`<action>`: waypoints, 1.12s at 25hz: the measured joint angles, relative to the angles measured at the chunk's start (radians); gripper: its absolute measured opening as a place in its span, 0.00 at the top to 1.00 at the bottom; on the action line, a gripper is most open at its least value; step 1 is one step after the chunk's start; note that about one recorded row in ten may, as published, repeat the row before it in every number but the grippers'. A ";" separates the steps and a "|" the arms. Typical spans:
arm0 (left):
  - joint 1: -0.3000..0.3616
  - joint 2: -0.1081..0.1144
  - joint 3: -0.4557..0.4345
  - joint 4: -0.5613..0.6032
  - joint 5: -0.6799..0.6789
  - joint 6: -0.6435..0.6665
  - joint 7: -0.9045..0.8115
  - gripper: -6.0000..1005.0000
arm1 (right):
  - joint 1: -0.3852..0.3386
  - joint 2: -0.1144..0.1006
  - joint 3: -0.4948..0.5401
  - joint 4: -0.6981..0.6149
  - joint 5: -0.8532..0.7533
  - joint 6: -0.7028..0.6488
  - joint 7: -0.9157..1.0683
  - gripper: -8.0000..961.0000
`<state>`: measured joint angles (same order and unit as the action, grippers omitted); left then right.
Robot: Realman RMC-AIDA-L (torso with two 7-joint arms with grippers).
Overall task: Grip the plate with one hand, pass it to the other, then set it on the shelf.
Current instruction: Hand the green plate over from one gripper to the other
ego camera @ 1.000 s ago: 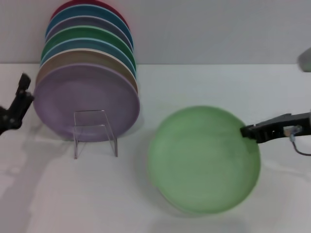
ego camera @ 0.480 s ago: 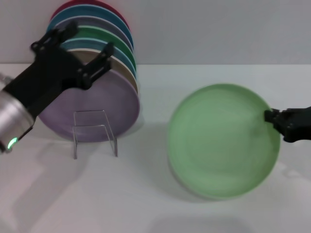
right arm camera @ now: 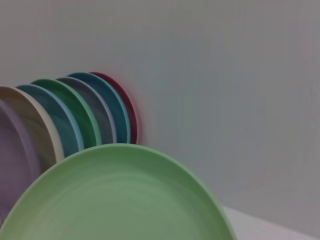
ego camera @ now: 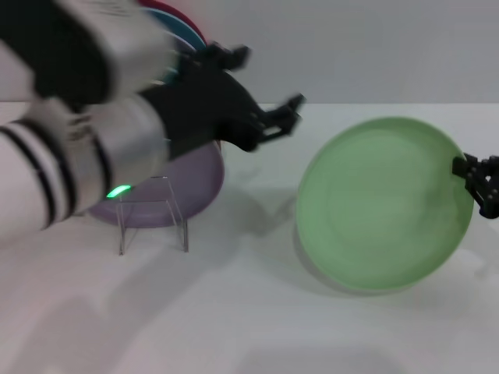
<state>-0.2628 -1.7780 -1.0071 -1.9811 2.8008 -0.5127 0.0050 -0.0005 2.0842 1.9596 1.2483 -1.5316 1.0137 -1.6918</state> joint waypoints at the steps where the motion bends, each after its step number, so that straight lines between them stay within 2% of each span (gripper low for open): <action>1: -0.009 -0.058 -0.036 -0.003 -0.063 -0.082 0.110 0.22 | 0.005 -0.002 0.002 -0.011 0.023 0.005 -0.032 0.97; 2: -0.009 -0.058 -0.036 -0.003 -0.063 -0.082 0.110 0.22 | 0.008 -0.002 0.002 -0.016 0.033 0.010 -0.046 0.97; 3: -0.008 -0.119 -0.078 0.003 -0.116 -0.145 0.214 0.22 | 0.008 -0.002 0.002 -0.016 0.033 0.010 -0.046 0.97; 4: 0.002 -0.209 -0.144 0.019 -0.179 -0.227 0.367 0.22 | 0.014 -0.002 -0.001 -0.022 0.045 0.021 -0.065 0.97; 5: 0.002 -0.209 -0.144 0.019 -0.179 -0.227 0.367 0.23 | 0.014 -0.002 -0.001 -0.022 0.045 0.021 -0.065 0.97; 6: 0.018 -0.285 -0.204 0.045 -0.219 -0.290 0.519 0.23 | 0.025 -0.002 -0.010 -0.028 0.052 0.038 -0.081 0.97; 7: 0.018 -0.285 -0.204 0.045 -0.219 -0.290 0.519 0.23 | 0.031 -0.002 -0.015 -0.033 0.057 0.045 -0.090 0.97; 8: 0.019 -0.296 -0.216 0.058 -0.235 -0.300 0.568 0.23 | 0.031 -0.002 -0.015 -0.033 0.057 0.045 -0.090 0.97; 9: 0.008 -0.285 -0.215 0.074 -0.259 -0.295 0.586 0.24 | 0.041 -0.003 -0.022 -0.045 0.066 0.054 -0.114 0.97; 12: 0.007 -0.285 -0.216 0.079 -0.264 -0.295 0.585 0.24 | 0.054 -0.003 -0.024 -0.056 0.068 0.058 -0.141 0.97; 14: 0.015 -0.285 -0.223 0.090 -0.261 -0.293 0.583 0.25 | 0.096 -0.005 -0.029 -0.089 0.065 0.061 -0.157 0.97; 21: 0.015 -0.285 -0.235 0.114 -0.258 -0.322 0.584 0.26 | 0.165 -0.006 -0.045 -0.156 0.063 0.062 -0.205 0.97; 28: 0.002 -0.285 -0.271 0.141 -0.258 -0.362 0.575 0.28 | 0.168 -0.004 -0.081 -0.150 0.070 0.065 -0.206 0.97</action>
<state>-0.2606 -2.0632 -1.2779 -1.8400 2.5432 -0.8751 0.5804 0.1672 2.0800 1.8785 1.0987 -1.4614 1.0789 -1.8977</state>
